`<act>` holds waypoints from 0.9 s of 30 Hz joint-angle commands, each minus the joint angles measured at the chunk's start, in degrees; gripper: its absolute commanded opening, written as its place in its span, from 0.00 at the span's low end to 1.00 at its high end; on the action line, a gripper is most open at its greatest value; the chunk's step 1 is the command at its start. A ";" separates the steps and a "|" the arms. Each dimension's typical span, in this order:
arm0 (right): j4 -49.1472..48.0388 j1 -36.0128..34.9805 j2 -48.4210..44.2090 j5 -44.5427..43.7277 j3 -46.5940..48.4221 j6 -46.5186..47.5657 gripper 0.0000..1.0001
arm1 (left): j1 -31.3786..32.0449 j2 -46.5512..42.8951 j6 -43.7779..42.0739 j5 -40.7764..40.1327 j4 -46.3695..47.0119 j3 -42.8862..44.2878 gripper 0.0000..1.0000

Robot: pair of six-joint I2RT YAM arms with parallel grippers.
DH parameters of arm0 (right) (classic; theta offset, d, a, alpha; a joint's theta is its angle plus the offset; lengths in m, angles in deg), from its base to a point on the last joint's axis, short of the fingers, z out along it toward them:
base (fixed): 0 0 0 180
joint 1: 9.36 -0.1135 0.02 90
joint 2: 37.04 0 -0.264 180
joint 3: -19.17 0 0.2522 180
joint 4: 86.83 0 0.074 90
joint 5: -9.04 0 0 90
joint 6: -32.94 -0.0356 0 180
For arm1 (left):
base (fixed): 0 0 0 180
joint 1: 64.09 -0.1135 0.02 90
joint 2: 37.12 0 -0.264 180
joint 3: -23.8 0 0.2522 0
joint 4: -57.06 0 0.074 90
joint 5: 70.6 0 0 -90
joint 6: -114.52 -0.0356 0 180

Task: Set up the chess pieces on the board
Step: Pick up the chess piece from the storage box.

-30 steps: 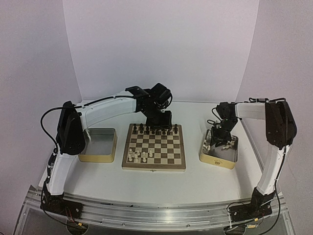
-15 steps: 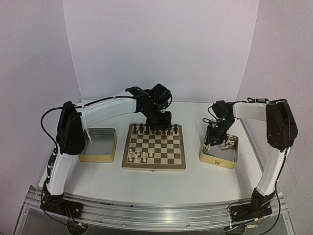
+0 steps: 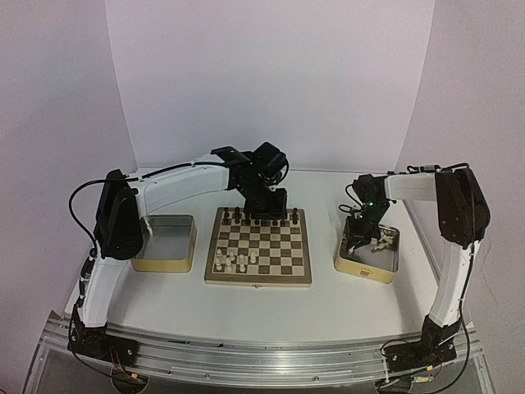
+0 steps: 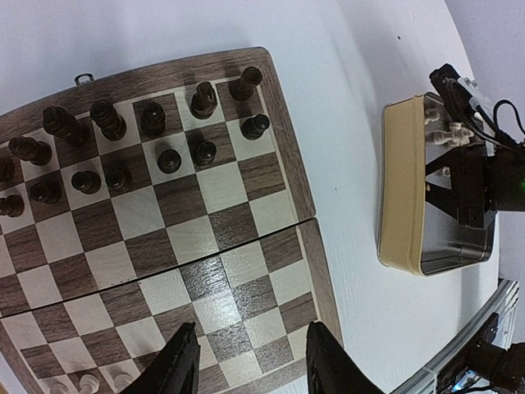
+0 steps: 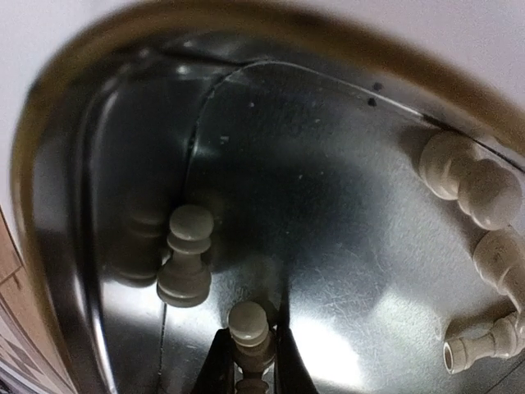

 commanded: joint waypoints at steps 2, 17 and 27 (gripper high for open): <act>-0.18 0.06 -1.07 -1.71 0.54 -0.12 0.00 | -0.04 -2.98 0.40 0.15 0.37 1.49 0.44; -0.46 1.22 -16.49 7.74 -4.91 11.23 0.00 | -0.95 3.96 -0.70 31.22 7.56 9.37 0.50; -1.29 2.14 -19.92 13.36 -7.31 19.40 0.00 | -3.09 9.64 8.03 49.05 23.64 7.92 0.54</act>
